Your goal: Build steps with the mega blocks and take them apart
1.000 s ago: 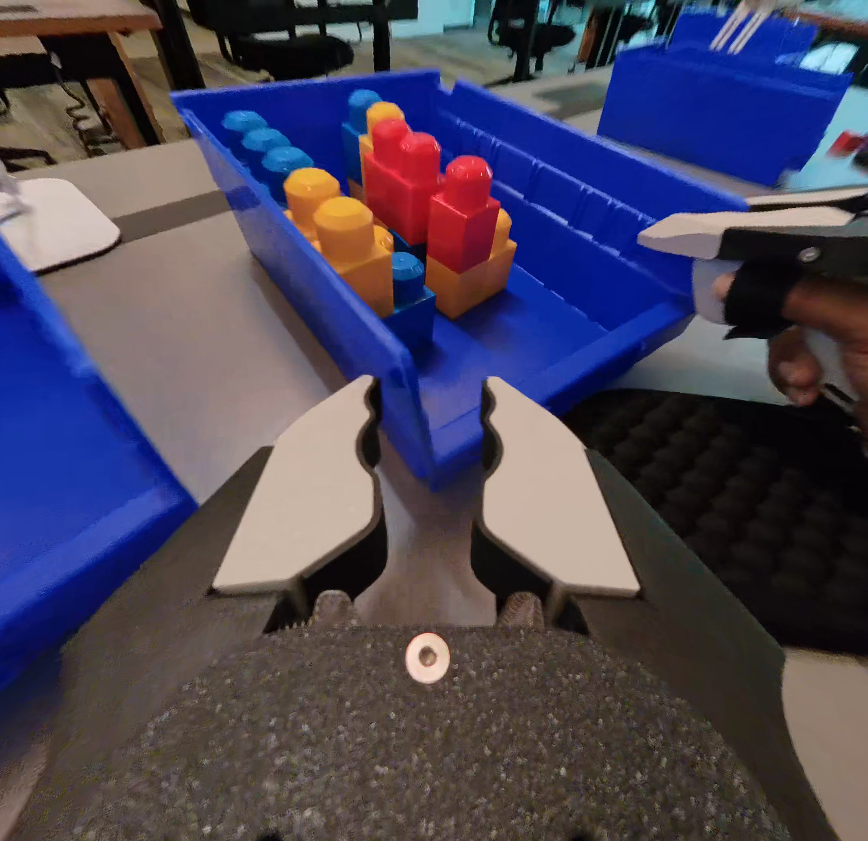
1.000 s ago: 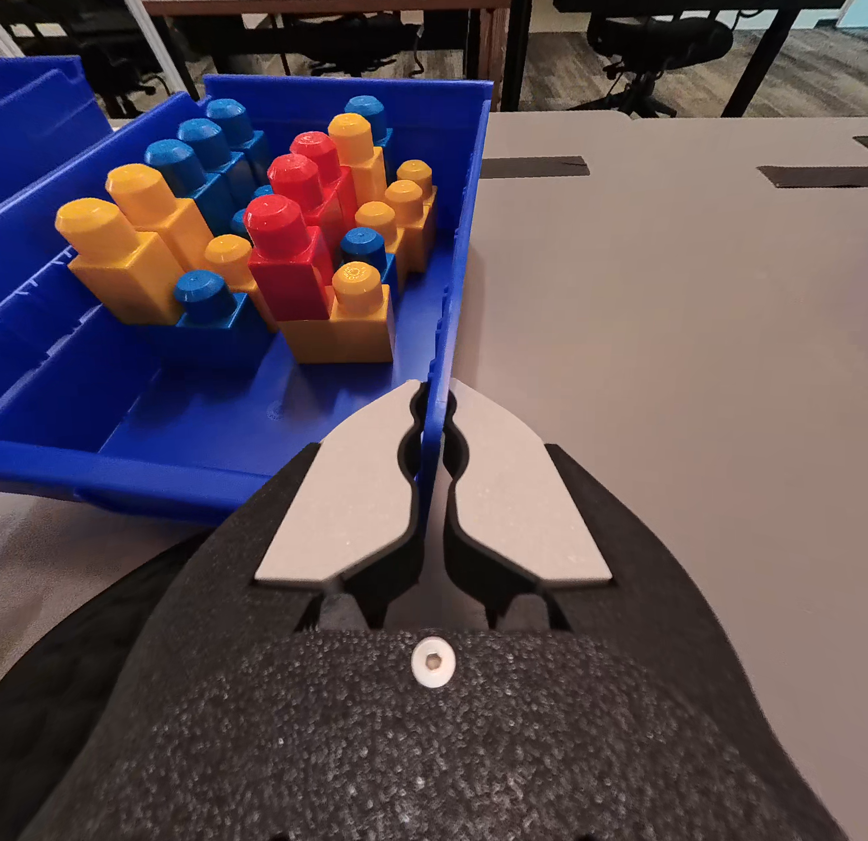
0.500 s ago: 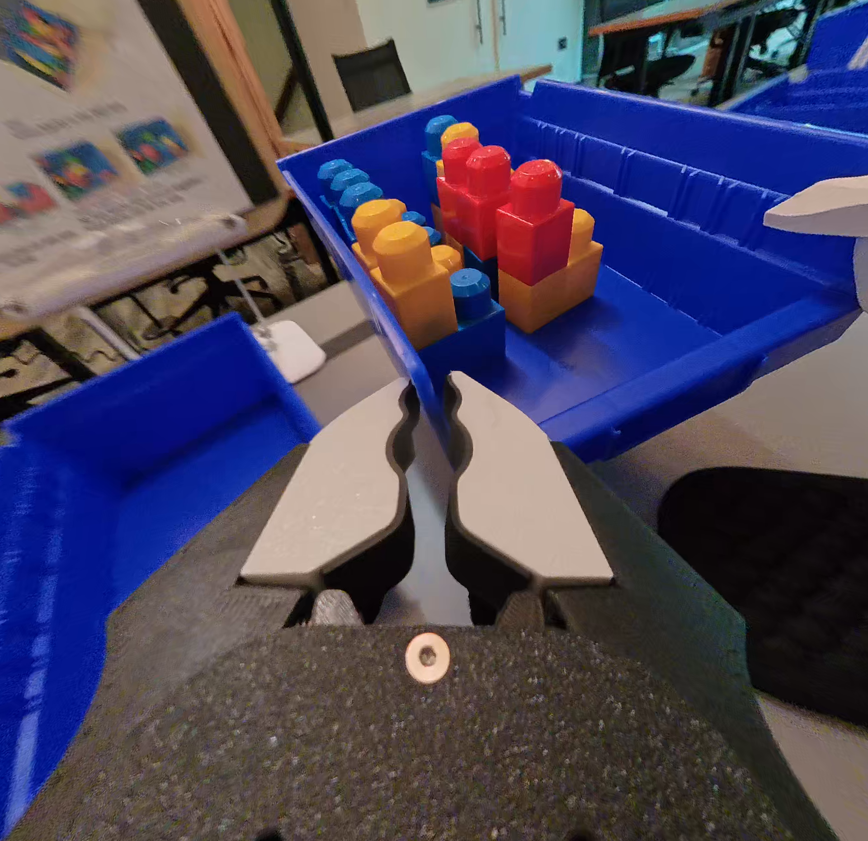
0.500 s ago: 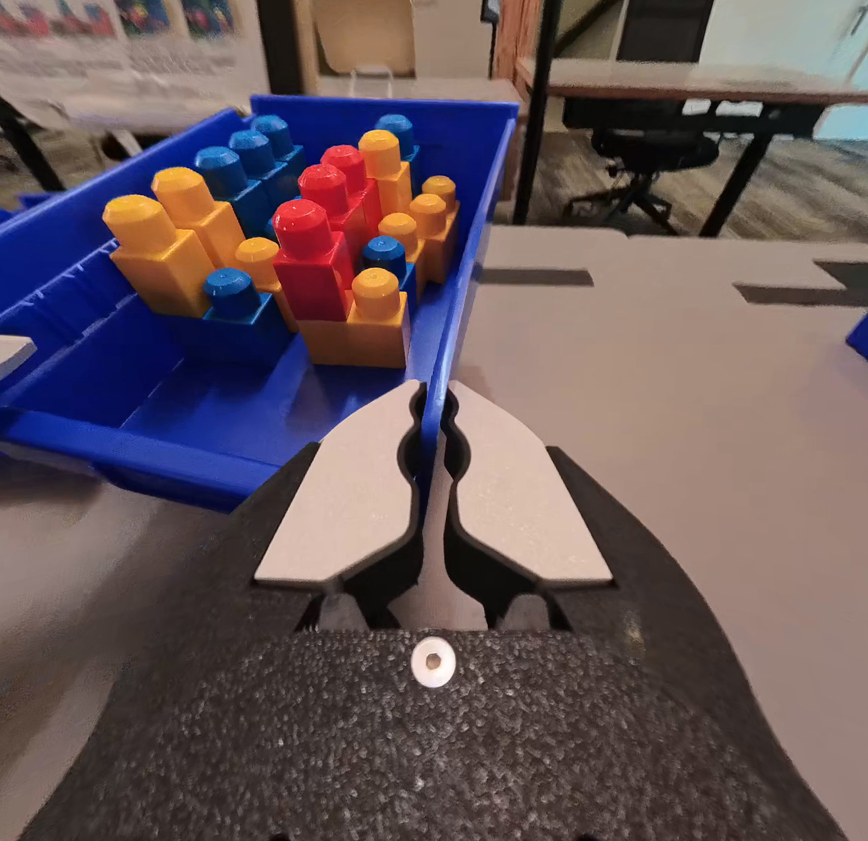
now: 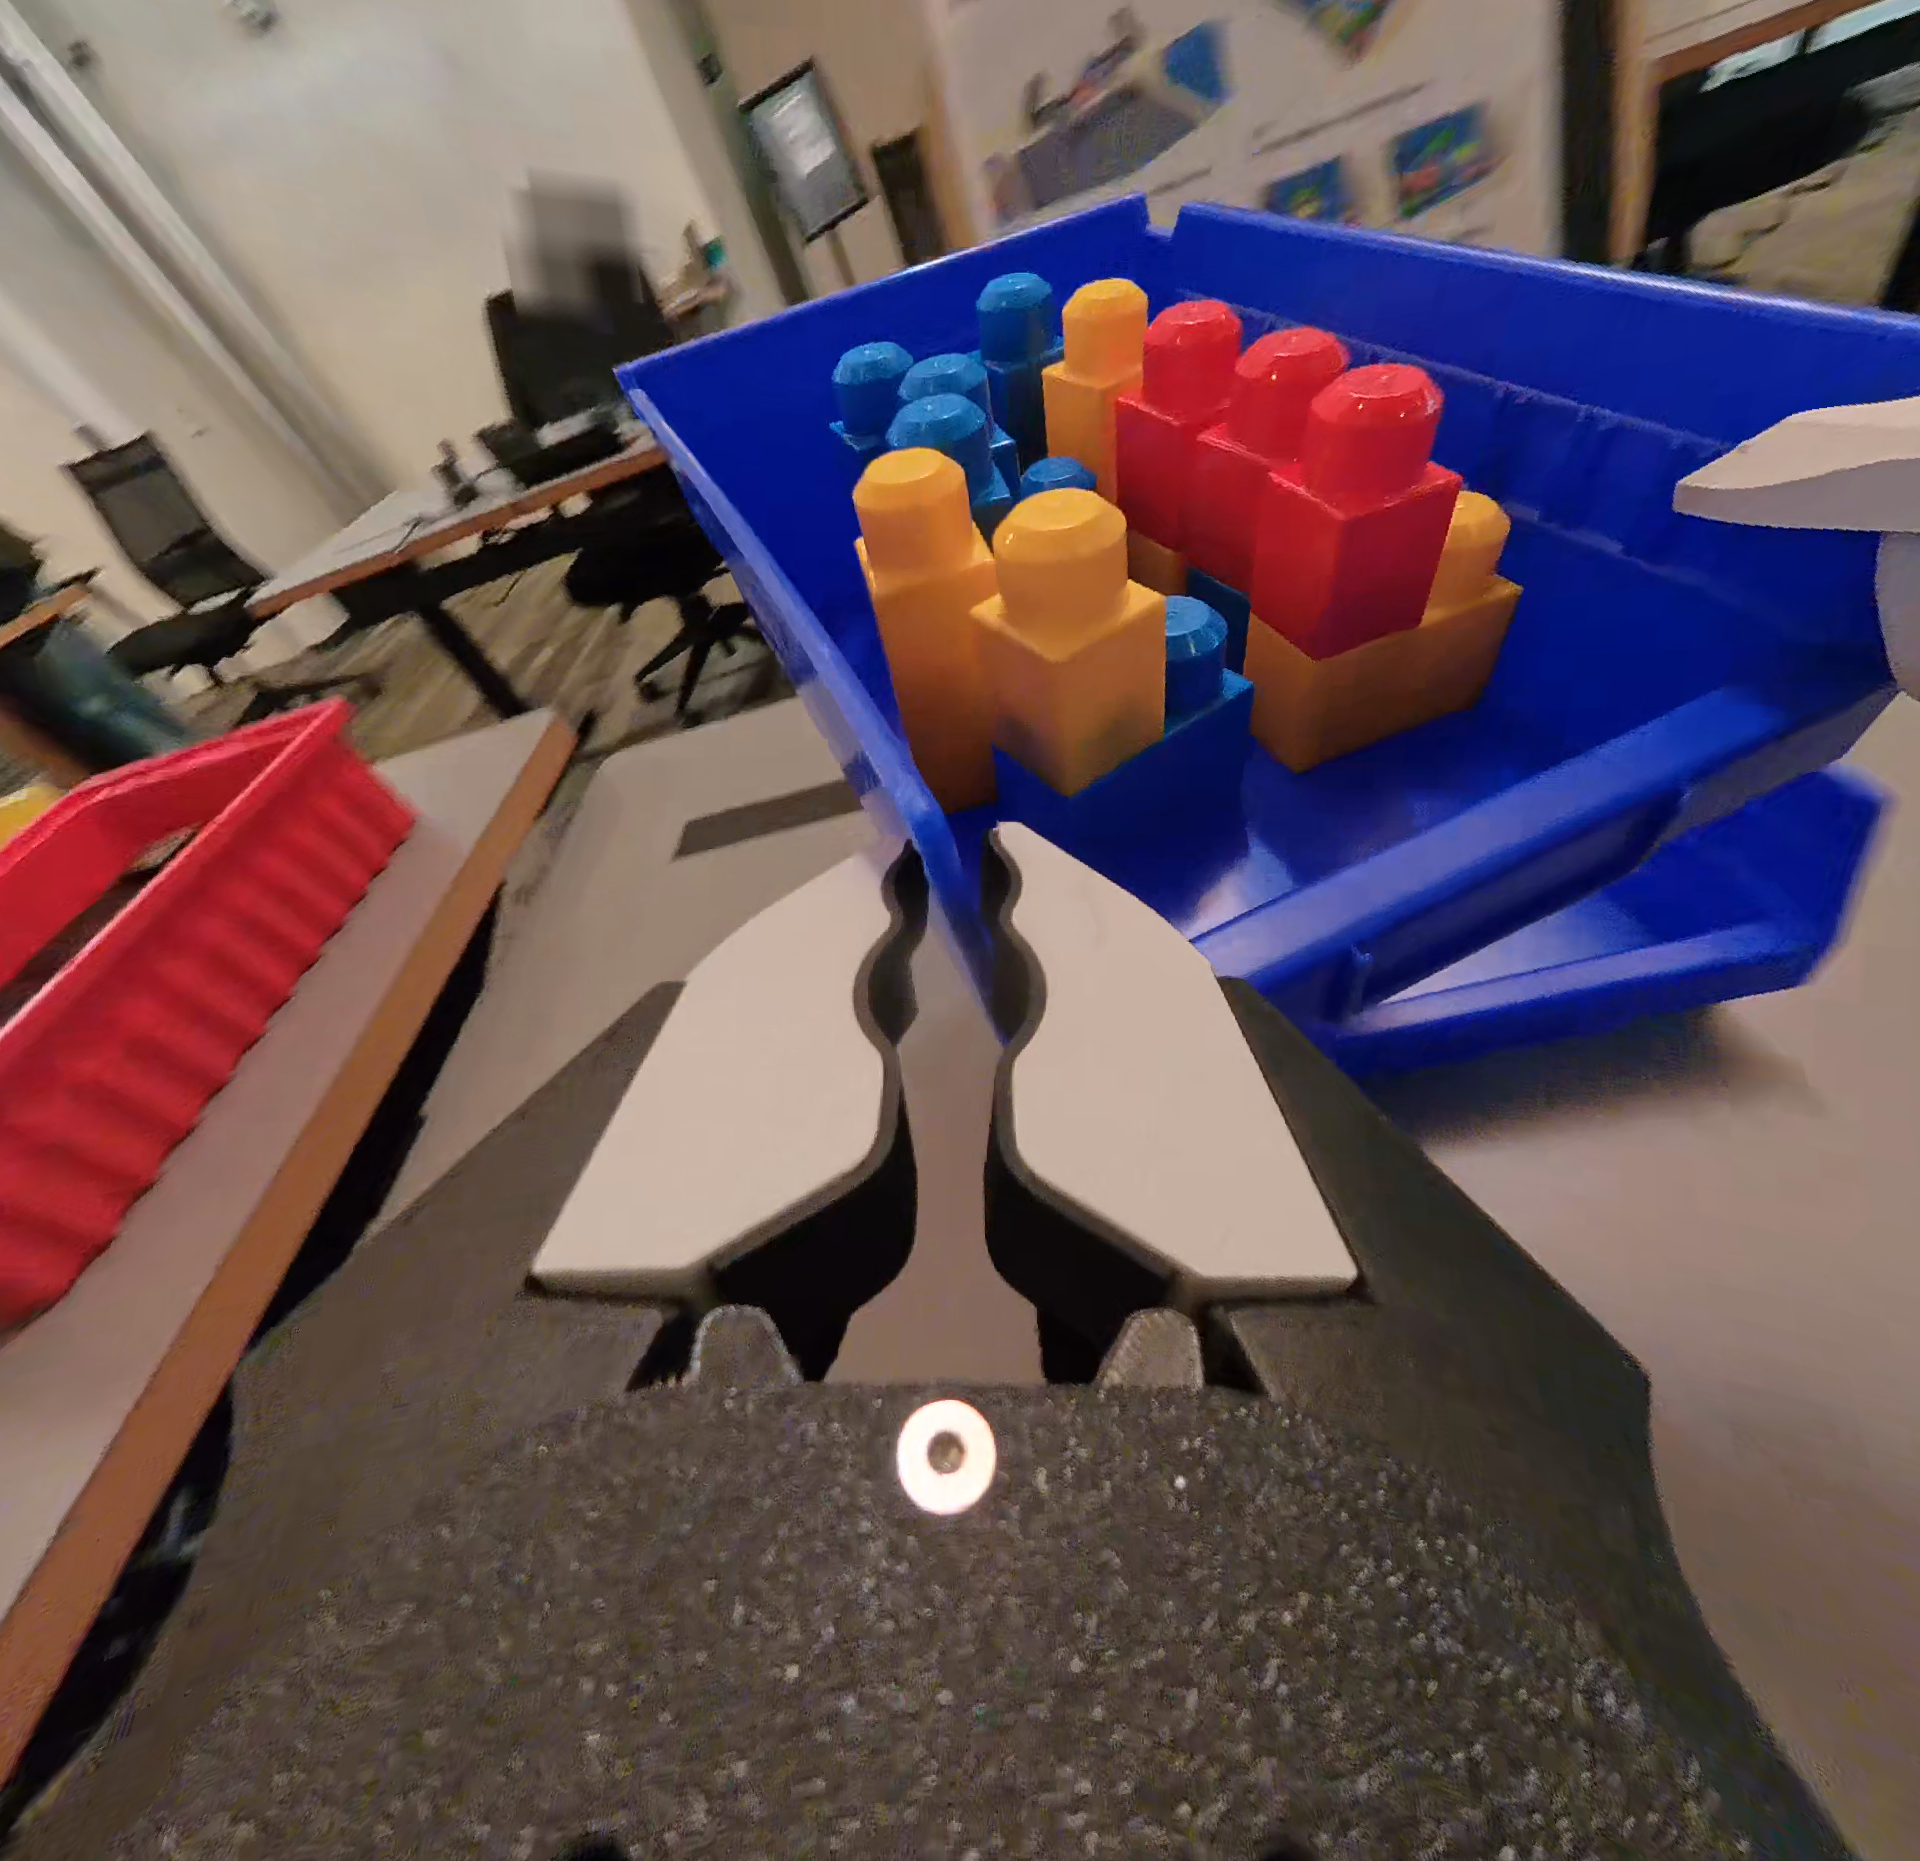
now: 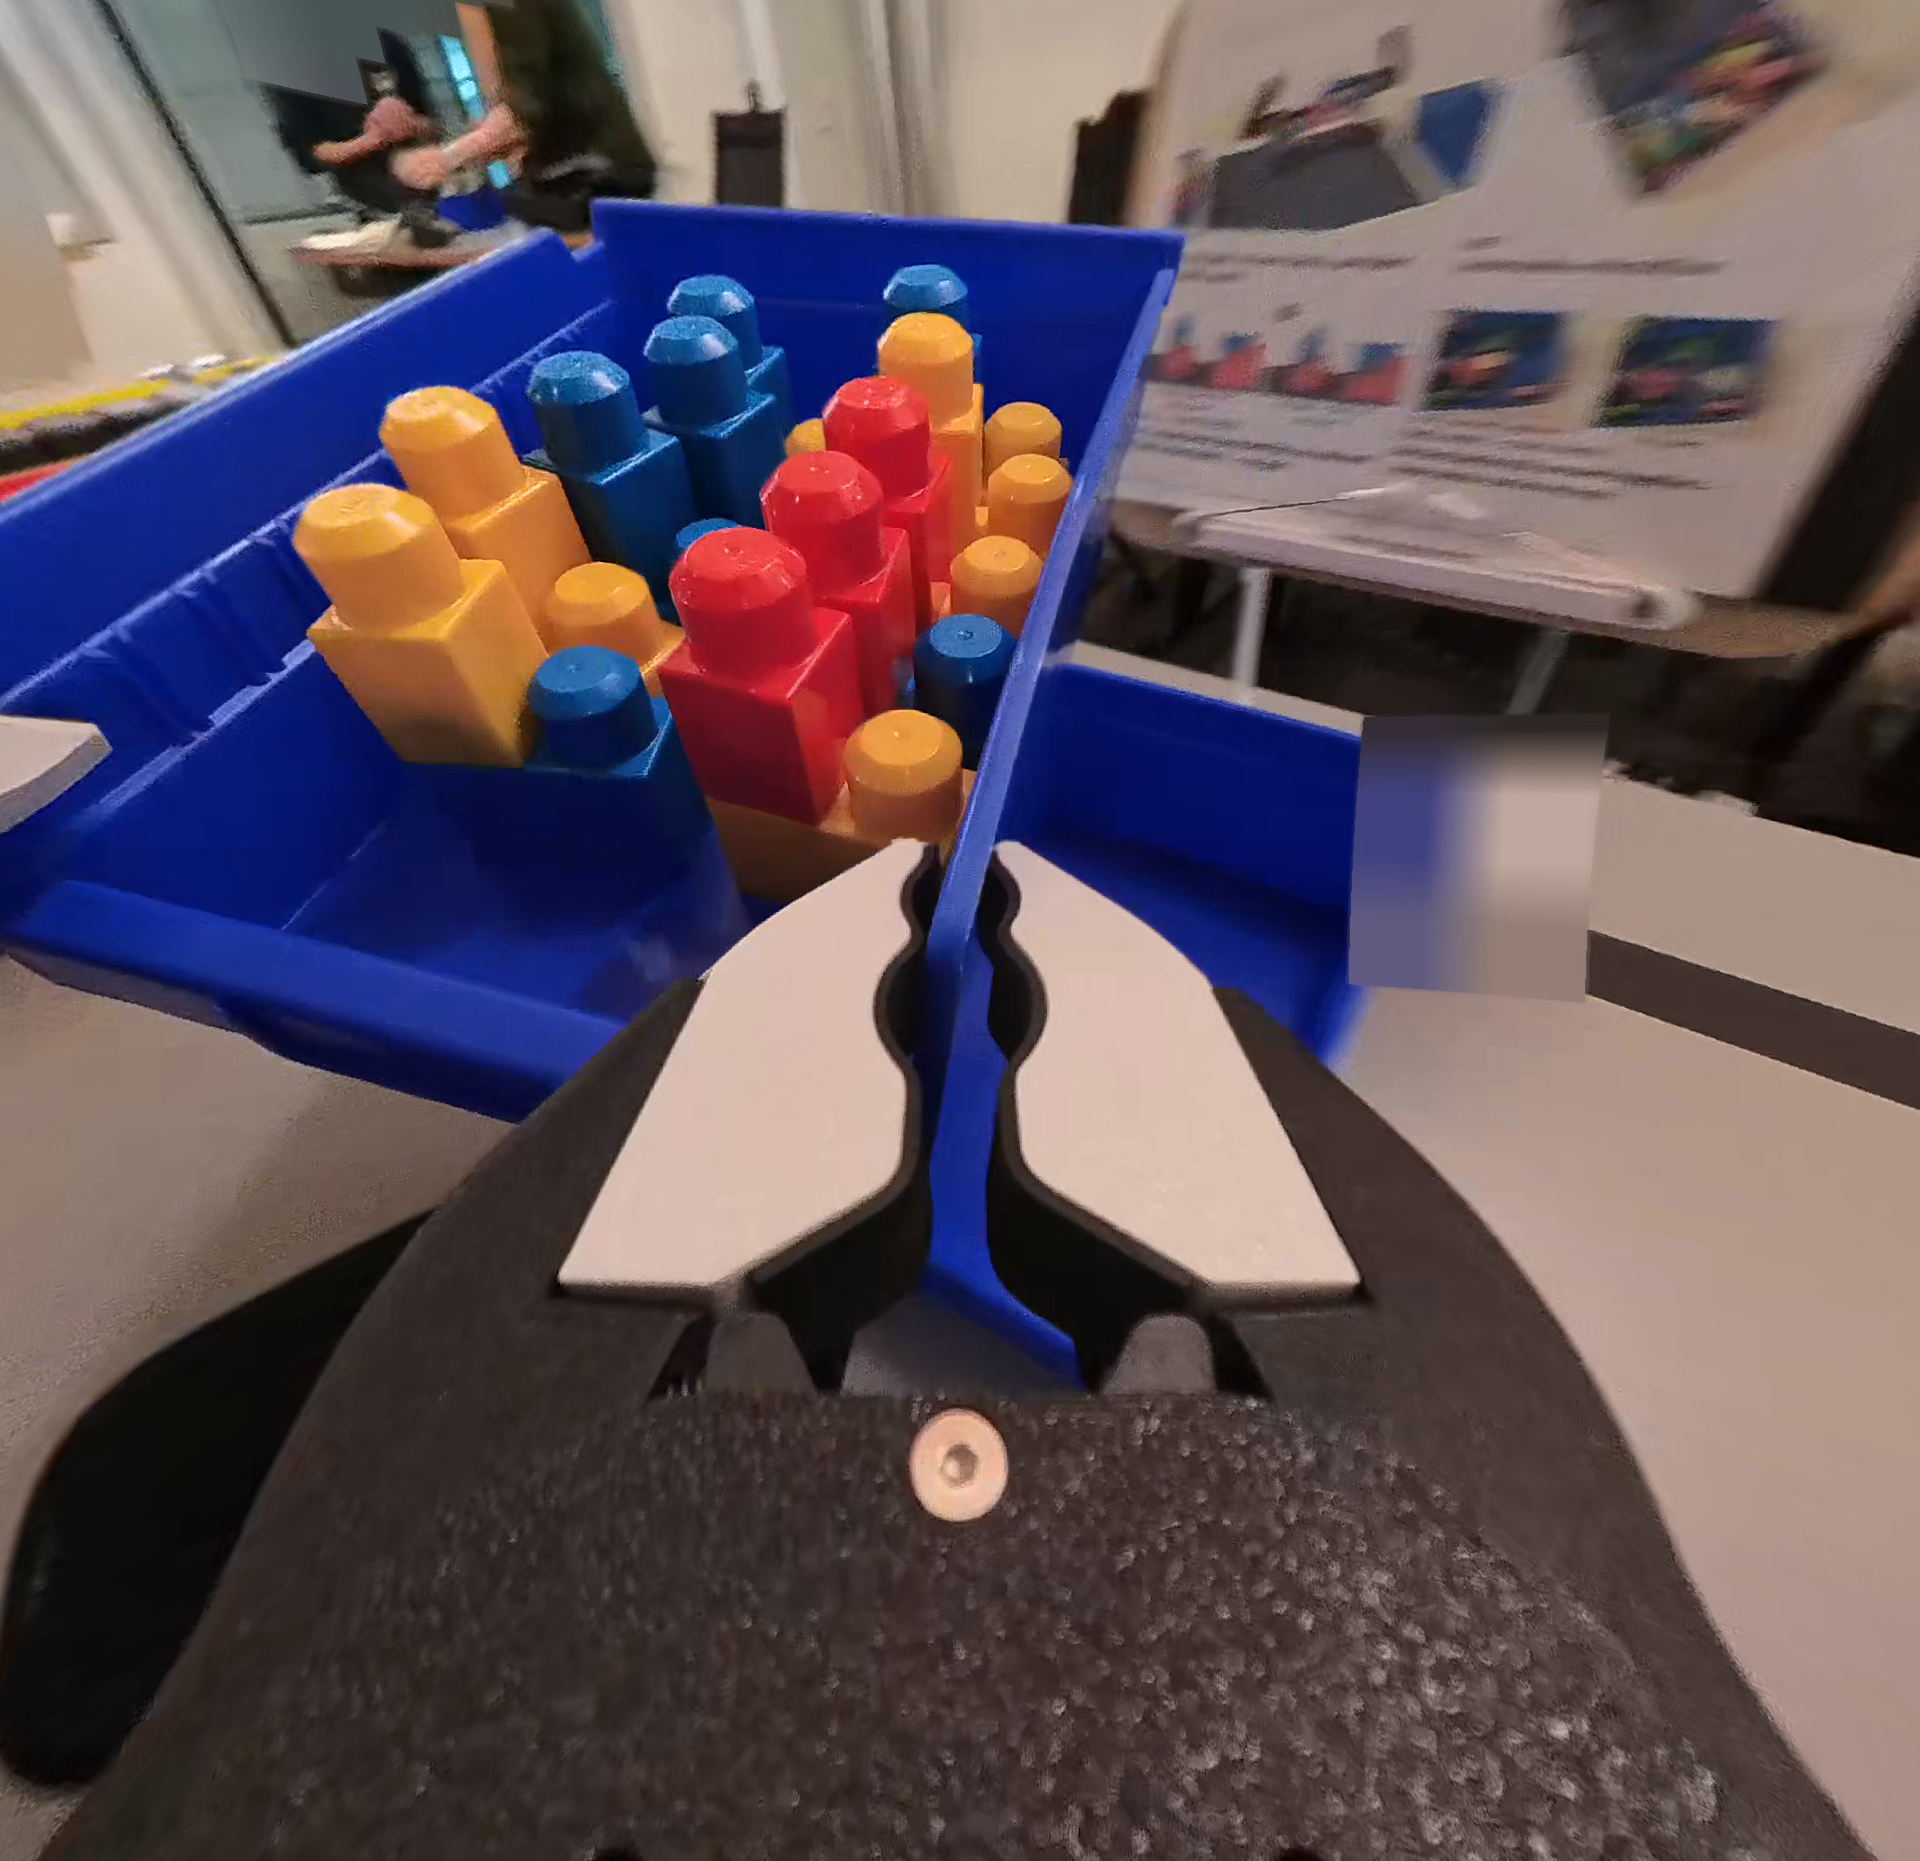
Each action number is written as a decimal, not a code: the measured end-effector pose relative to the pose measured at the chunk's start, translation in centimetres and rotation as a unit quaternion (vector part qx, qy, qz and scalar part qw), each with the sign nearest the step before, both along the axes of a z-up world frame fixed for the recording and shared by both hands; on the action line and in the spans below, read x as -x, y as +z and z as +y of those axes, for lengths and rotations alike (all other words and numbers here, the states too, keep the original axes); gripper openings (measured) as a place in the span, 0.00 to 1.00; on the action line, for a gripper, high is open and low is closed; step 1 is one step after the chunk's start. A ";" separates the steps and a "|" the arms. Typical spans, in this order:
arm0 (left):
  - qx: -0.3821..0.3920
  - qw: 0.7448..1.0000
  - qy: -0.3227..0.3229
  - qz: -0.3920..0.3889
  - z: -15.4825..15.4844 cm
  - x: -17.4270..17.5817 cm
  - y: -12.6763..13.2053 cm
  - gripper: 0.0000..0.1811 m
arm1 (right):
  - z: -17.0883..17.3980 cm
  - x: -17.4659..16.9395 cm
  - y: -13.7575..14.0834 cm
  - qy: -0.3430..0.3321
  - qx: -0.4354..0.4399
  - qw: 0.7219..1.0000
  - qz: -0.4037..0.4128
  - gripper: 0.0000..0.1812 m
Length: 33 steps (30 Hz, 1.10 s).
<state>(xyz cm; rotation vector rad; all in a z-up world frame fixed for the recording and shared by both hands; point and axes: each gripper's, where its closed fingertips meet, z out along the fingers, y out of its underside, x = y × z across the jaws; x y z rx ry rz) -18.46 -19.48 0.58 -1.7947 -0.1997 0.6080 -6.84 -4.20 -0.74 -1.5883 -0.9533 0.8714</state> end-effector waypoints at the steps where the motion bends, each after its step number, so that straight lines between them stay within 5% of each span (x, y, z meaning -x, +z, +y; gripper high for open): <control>1: 0.006 1.000 0.019 -0.005 -1.4 1.6 -0.4 0.06 | -1.0 2.1 -0.5 0.017 0.006 1.000 -0.006 0.03; 7: 0.040 0.994 0.097 -0.036 -8.1 10.0 -3.7 0.05 | -6.9 12.6 -4.5 0.094 0.054 0.993 -0.045 0.04; 14: 0.017 0.990 0.118 -0.078 -11.3 17.5 -9.3 0.04 | -10.7 19.8 -9.8 0.103 0.058 0.990 -0.070 0.04; 20: -0.009 0.983 0.150 -0.109 -11.5 21.4 -14.5 0.03 | -11.3 22.9 -14.0 0.083 0.046 0.990 -0.106 0.05; 27: -0.032 0.965 0.217 -0.141 -10.1 24.3 -17.4 0.02 | -9.5 25.4 -16.1 0.046 0.022 0.993 -0.110 0.05; 33: -0.056 0.957 0.236 -0.161 -7.9 25.5 -17.5 0.02 | -11.2 23.2 -13.7 0.083 0.034 0.994 -0.059 0.26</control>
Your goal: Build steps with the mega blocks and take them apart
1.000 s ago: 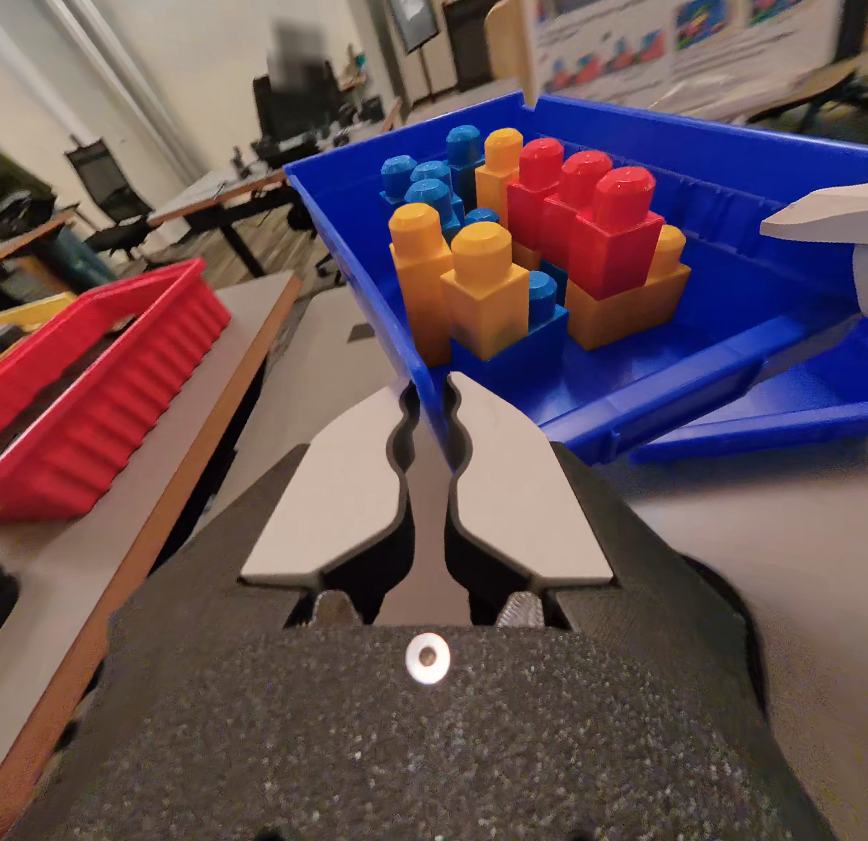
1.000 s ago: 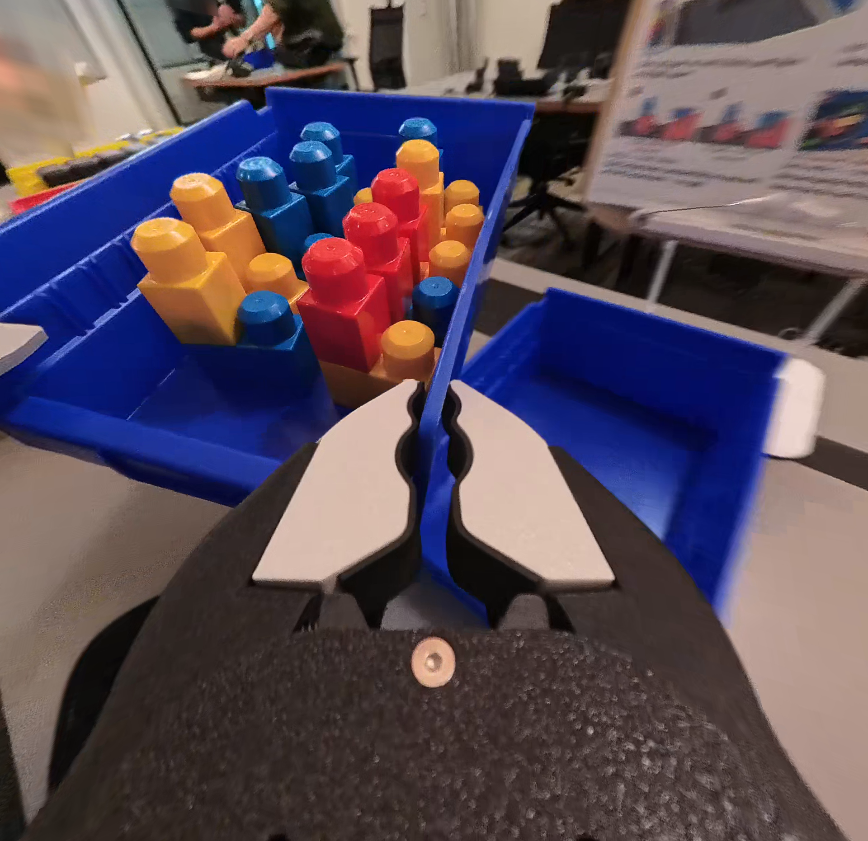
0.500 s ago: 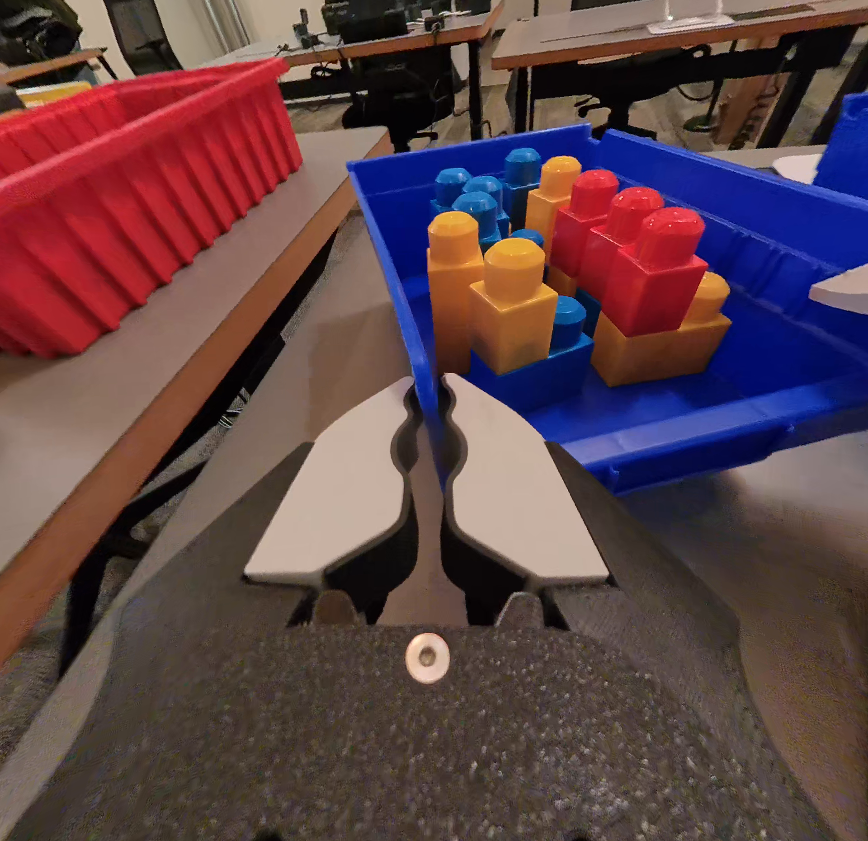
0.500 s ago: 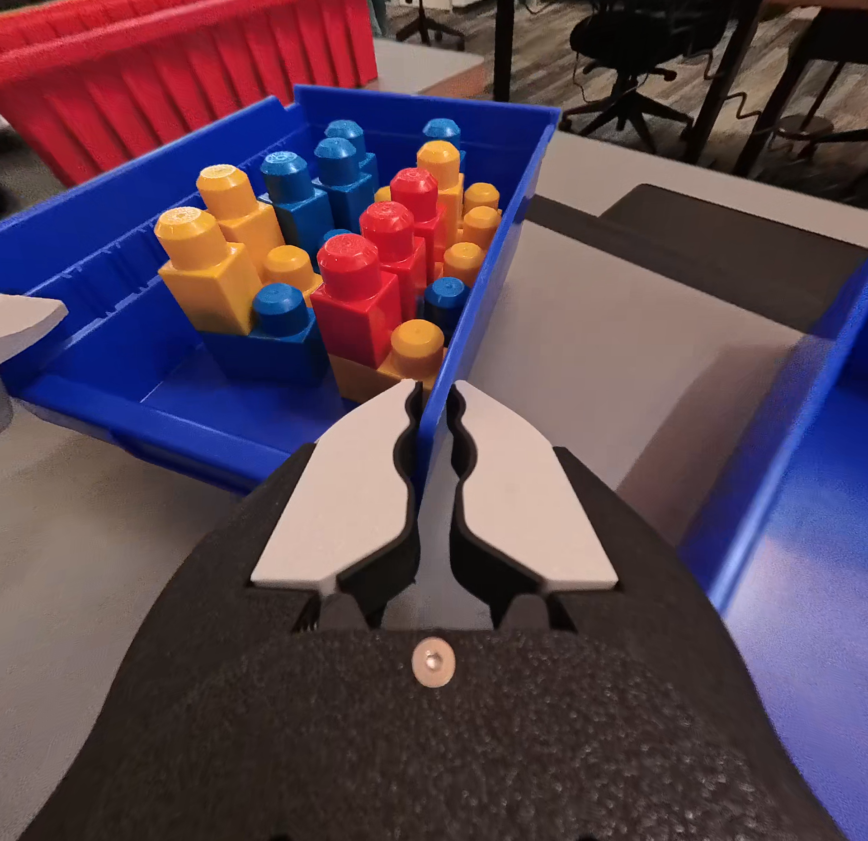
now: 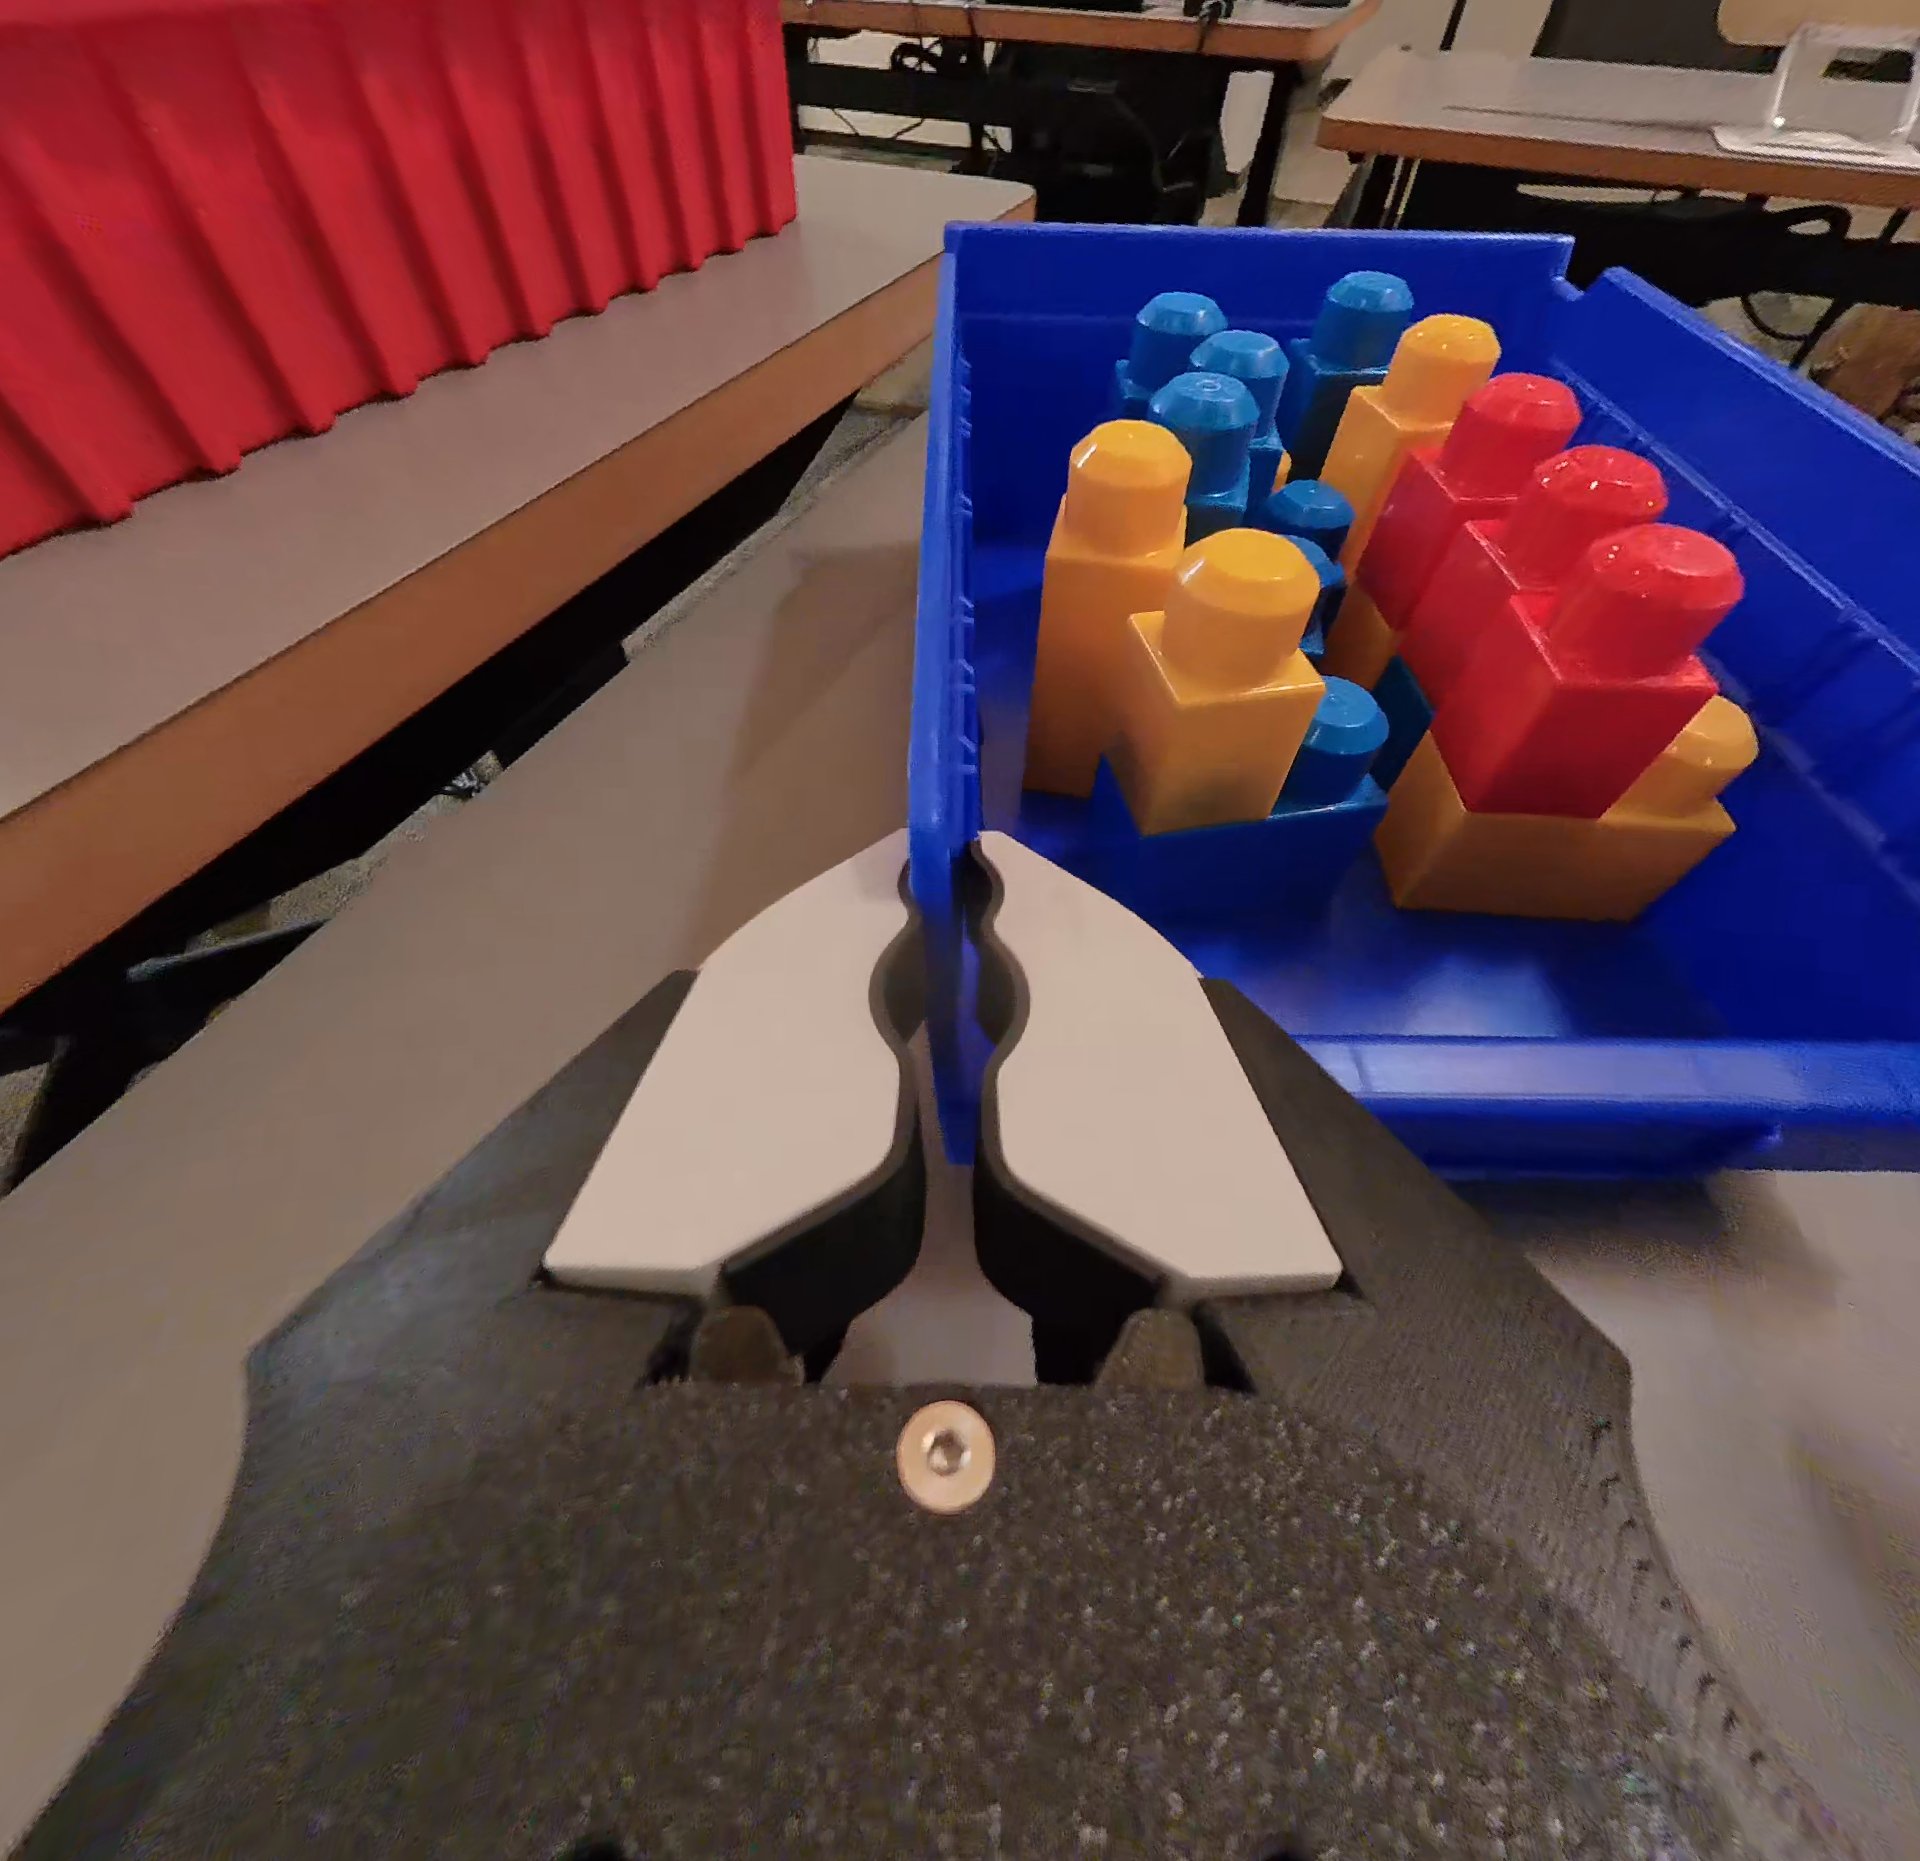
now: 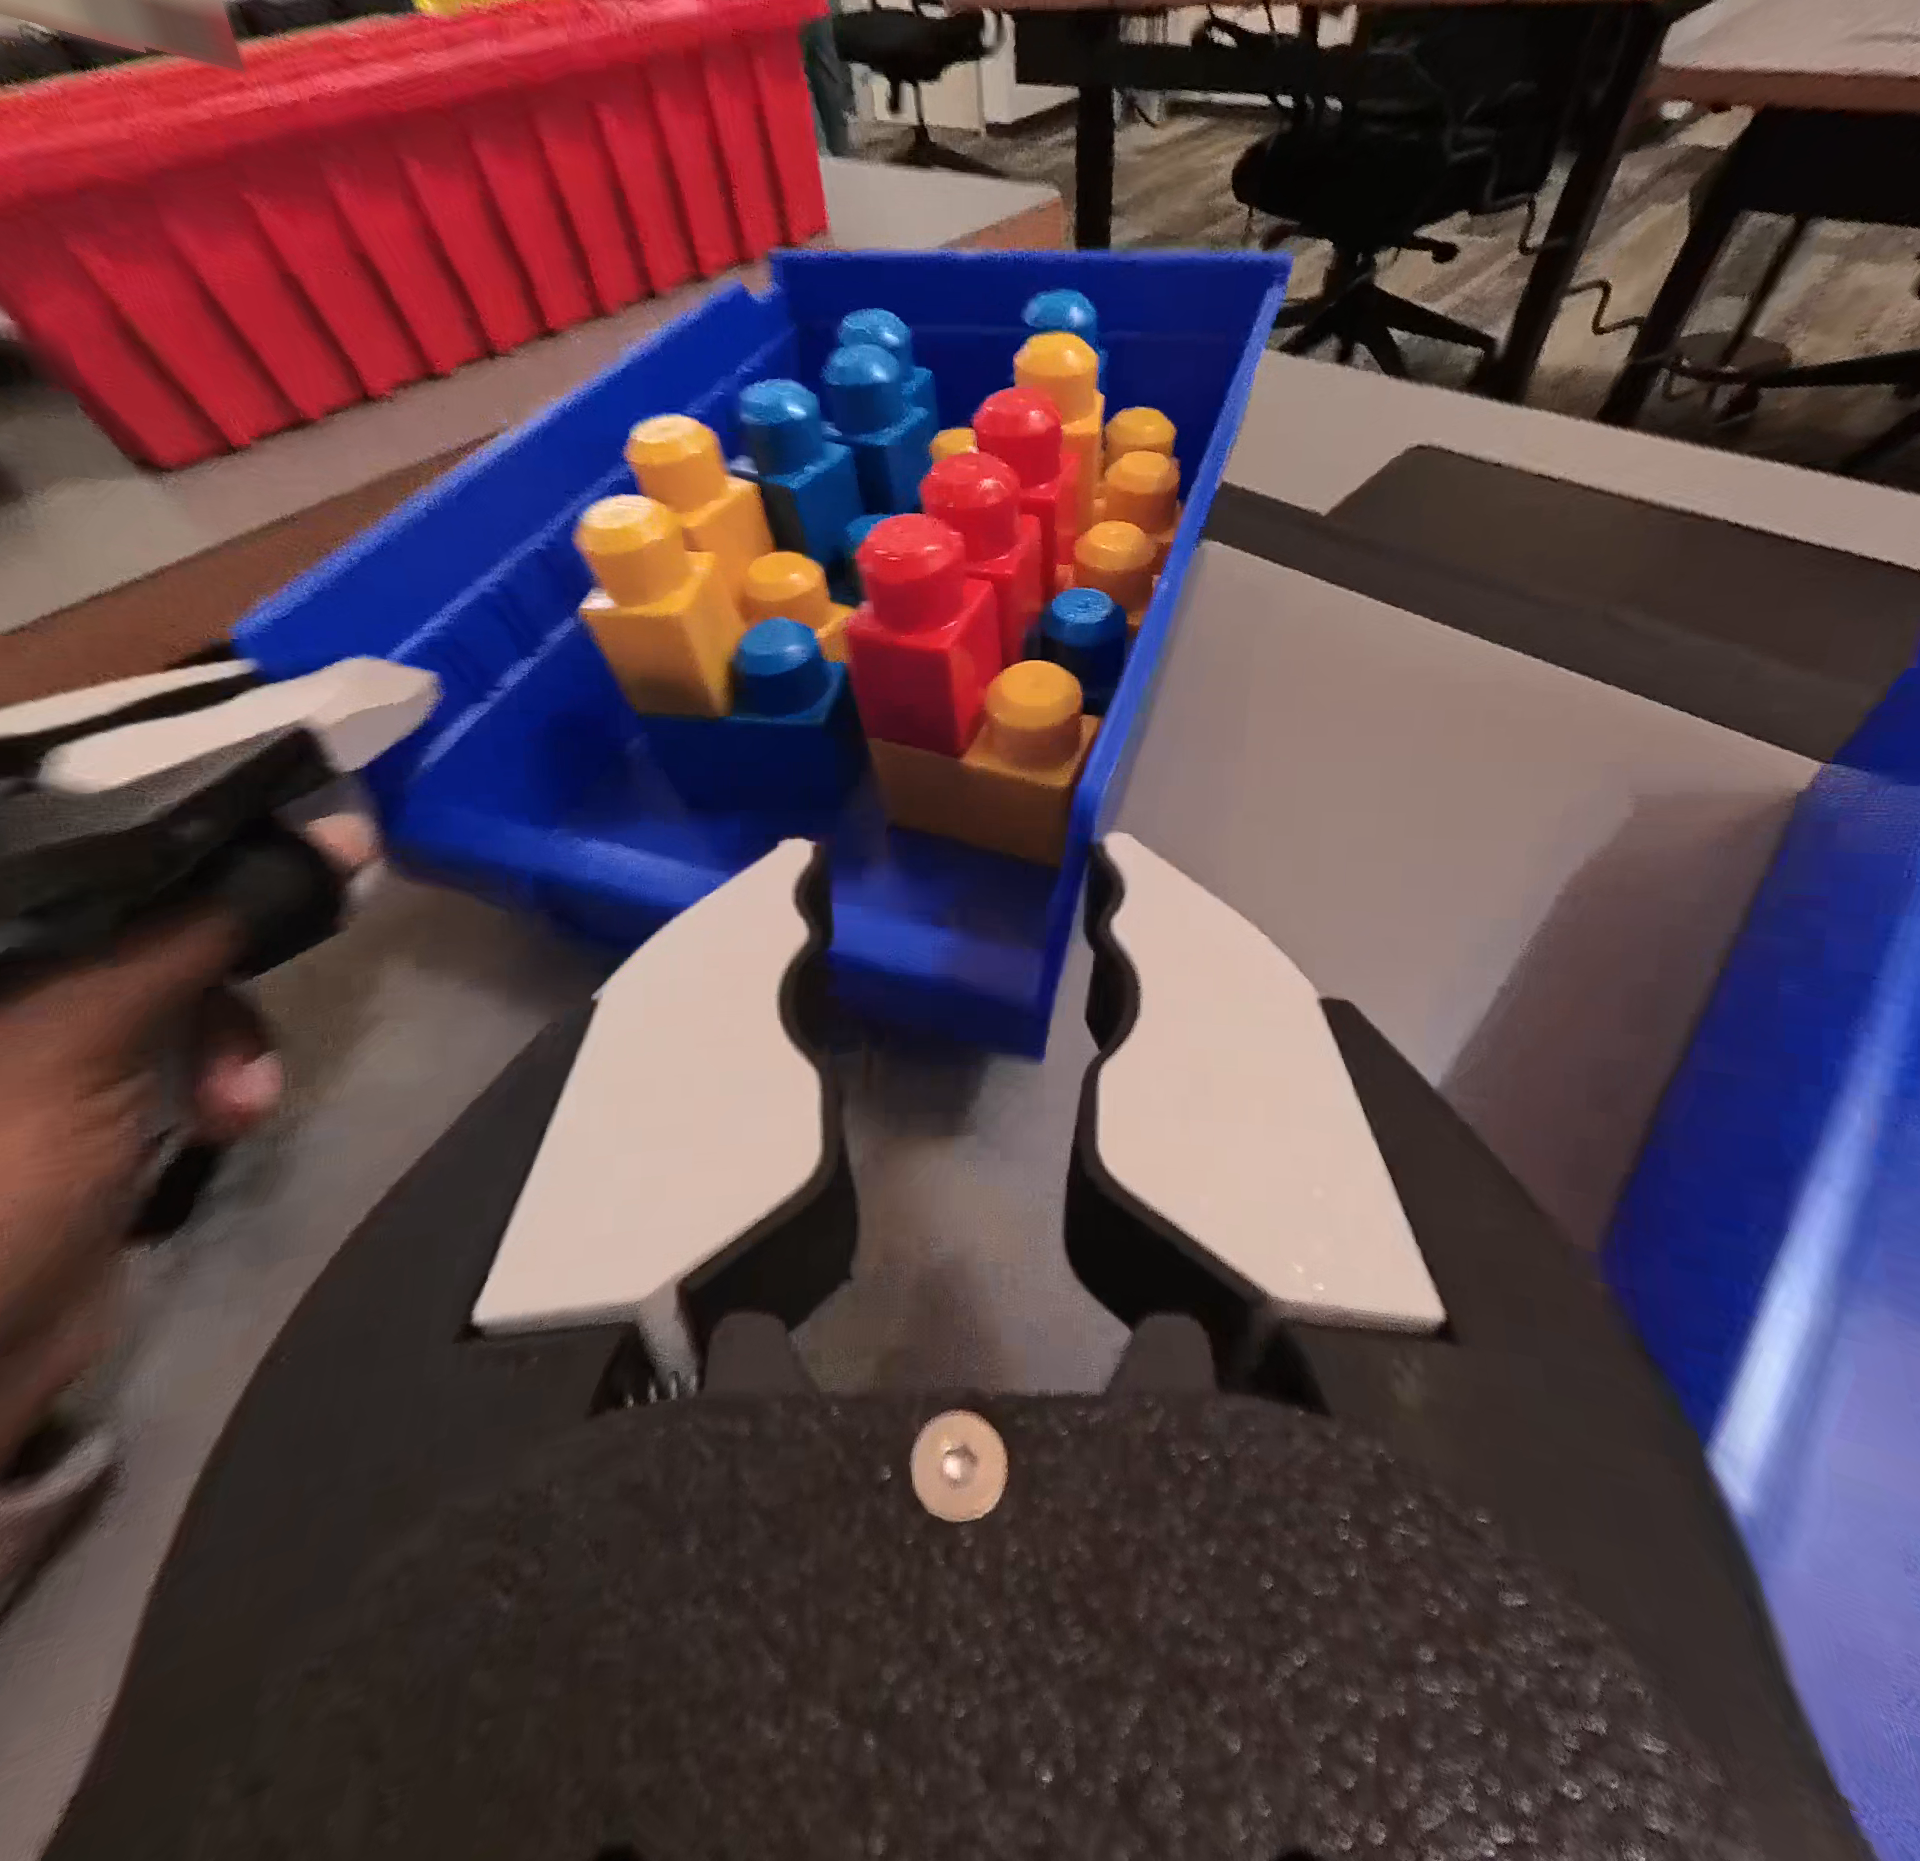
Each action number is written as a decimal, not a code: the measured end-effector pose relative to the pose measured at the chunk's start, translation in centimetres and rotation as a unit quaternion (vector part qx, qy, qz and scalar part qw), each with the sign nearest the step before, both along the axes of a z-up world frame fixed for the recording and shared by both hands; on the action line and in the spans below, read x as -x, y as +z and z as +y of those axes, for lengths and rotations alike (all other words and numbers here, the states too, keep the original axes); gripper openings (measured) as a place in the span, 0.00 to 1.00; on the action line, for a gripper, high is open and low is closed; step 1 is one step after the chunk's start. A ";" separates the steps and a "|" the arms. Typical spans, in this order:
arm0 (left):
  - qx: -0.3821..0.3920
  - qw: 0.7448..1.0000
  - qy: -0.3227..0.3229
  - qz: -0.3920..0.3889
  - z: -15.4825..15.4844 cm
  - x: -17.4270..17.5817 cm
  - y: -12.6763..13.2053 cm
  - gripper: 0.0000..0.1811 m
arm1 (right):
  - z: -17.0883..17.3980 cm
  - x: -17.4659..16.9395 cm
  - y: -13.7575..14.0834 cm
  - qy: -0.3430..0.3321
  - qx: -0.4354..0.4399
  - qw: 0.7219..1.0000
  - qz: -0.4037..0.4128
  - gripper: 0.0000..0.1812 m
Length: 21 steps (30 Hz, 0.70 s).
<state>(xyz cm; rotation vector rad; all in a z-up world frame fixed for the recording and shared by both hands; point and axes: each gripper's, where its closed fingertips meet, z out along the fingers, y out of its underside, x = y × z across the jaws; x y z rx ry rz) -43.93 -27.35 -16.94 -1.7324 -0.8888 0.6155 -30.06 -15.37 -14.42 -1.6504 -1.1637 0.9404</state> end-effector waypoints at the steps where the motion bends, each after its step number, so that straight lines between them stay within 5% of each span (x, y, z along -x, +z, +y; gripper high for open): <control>1: 0.002 1.000 -0.006 0.003 0.4 -0.1 0.0 0.02 | -0.8 -1.4 1.0 0.019 -0.004 1.000 0.016 0.24; 4: 0.013 0.999 -0.028 0.025 1.4 -0.6 0.0 0.04 | -1.1 -7.7 4.0 0.033 -0.039 0.997 0.057 0.26; 8: 0.013 0.998 -0.052 0.033 2.4 -1.4 -0.1 0.09 | 3.2 -17.9 6.0 -0.038 -0.074 0.993 0.085 0.28; 13: 0.009 0.997 -0.067 0.030 3.2 -1.9 -0.2 0.11 | 11.7 -28.6 3.5 -0.190 -0.099 0.976 0.038 0.37; 16: 0.013 0.996 -0.076 0.035 3.9 -2.3 -0.2 0.14 | 14.3 -30.5 0.3 -0.222 -0.049 0.974 0.009 0.45; 21: 0.020 0.995 -0.085 0.048 4.2 -2.6 -0.2 0.19 | 16.5 -27.3 -1.5 -0.223 -0.031 0.974 -0.006 0.46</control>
